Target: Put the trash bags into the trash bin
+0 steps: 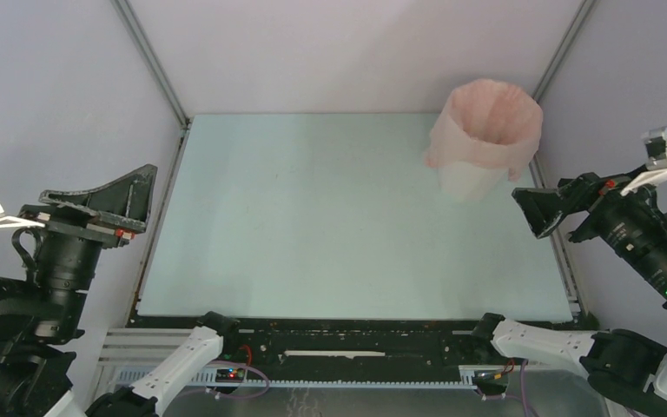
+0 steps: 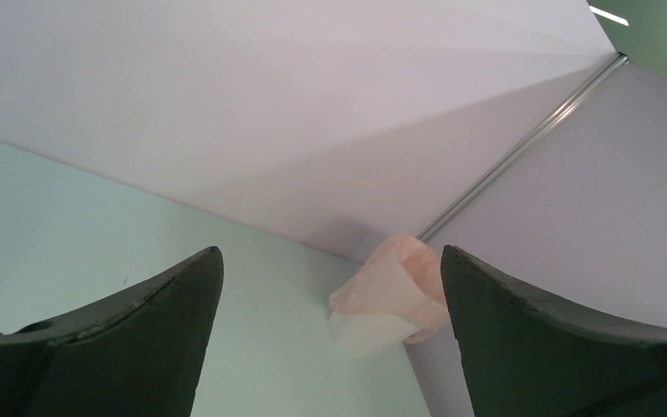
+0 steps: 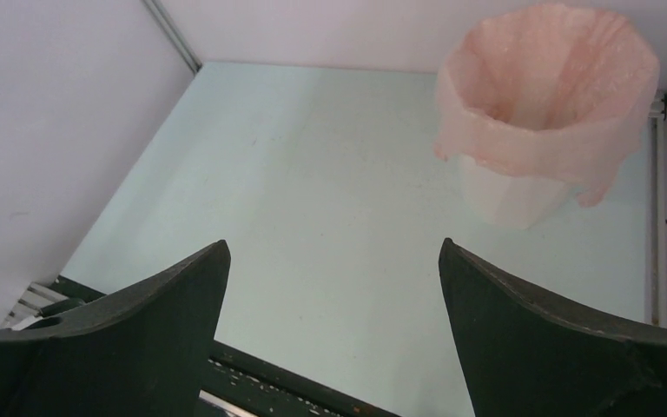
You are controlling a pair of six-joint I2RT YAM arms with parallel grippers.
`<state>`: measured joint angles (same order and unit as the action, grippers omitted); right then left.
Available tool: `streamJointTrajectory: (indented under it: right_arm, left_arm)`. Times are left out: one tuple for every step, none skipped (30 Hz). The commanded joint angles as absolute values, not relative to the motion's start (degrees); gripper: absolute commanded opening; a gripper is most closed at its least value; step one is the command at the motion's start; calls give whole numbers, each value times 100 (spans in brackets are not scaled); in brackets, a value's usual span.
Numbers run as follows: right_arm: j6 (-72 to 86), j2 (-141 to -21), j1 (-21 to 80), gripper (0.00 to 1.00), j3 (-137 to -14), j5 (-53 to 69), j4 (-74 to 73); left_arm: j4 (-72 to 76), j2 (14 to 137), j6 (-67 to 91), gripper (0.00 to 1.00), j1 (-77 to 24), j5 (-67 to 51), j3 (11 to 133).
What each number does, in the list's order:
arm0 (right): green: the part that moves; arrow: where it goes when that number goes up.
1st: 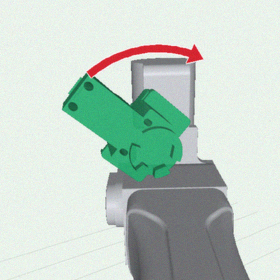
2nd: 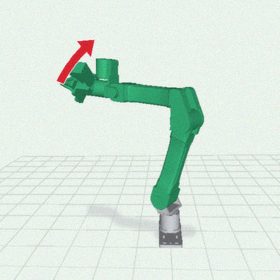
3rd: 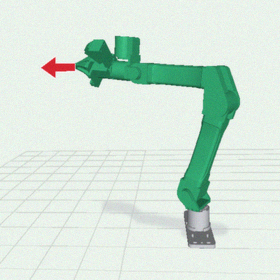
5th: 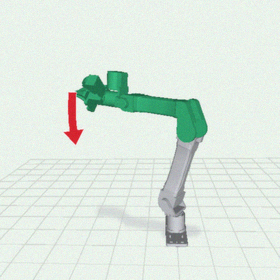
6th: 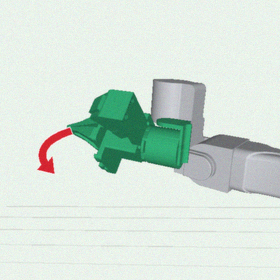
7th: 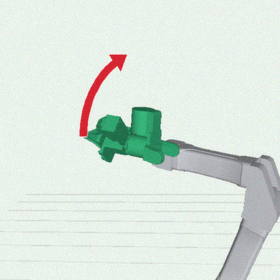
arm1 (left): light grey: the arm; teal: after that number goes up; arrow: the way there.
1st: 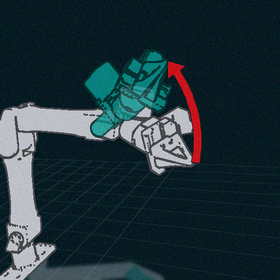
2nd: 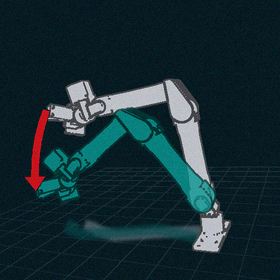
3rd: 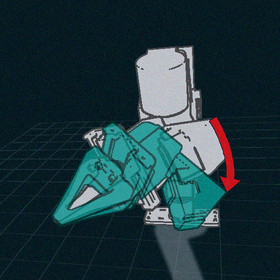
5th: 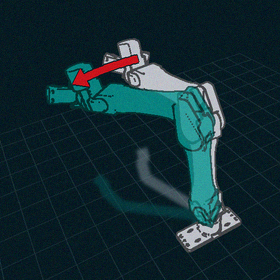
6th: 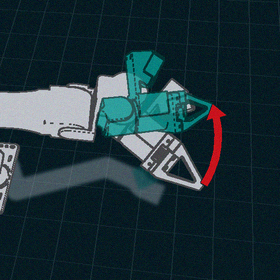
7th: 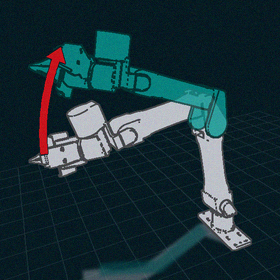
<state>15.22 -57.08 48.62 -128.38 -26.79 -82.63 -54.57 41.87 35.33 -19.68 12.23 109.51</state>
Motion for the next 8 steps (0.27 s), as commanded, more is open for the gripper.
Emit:
streamJointTrajectory:
  right_arm:
    - [1566, -5570, 4834, 100, -12955, -2946, -7796]
    - [1553, -5570, 4834, 100, -12969, -3016, -7806]
    - [1562, -5575, 4834, 100, -12965, -3070, -7819]
    - [1564, -5580, 4834, 100, -12945, -3102, -7835]
    - [1582, -5602, 4834, 100, -12949, -3162, -7896]
    - [1646, -5647, 4825, 100, -12999, -3215, -7982]
    - [1678, -5687, 4830, 100, -13033, -3214, -8055]
    - [1687, -5701, 4826, 100, -13042, -3171, -8081]
  left_arm:
    - [-5409, 4227, 3400, 100, -1933, 1226, 10934]
    - [-5407, 4223, 3413, 100, -1931, 1242, 10913]
    - [-5403, 4219, 3429, 100, -1928, 1243, 10888]
    - [-5398, 4214, 3435, 100, -1926, 1233, 10875]
    - [-5397, 4225, 3437, 100, -1929, 1217, 10872]
    - [-5397, 4227, 3439, 100, -1926, 1212, 10870]
    - [-5409, 4227, 3437, 100, -1932, 1225, 10870]
    - [-5406, 4230, 3437, 100, -1930, 1230, 10872]
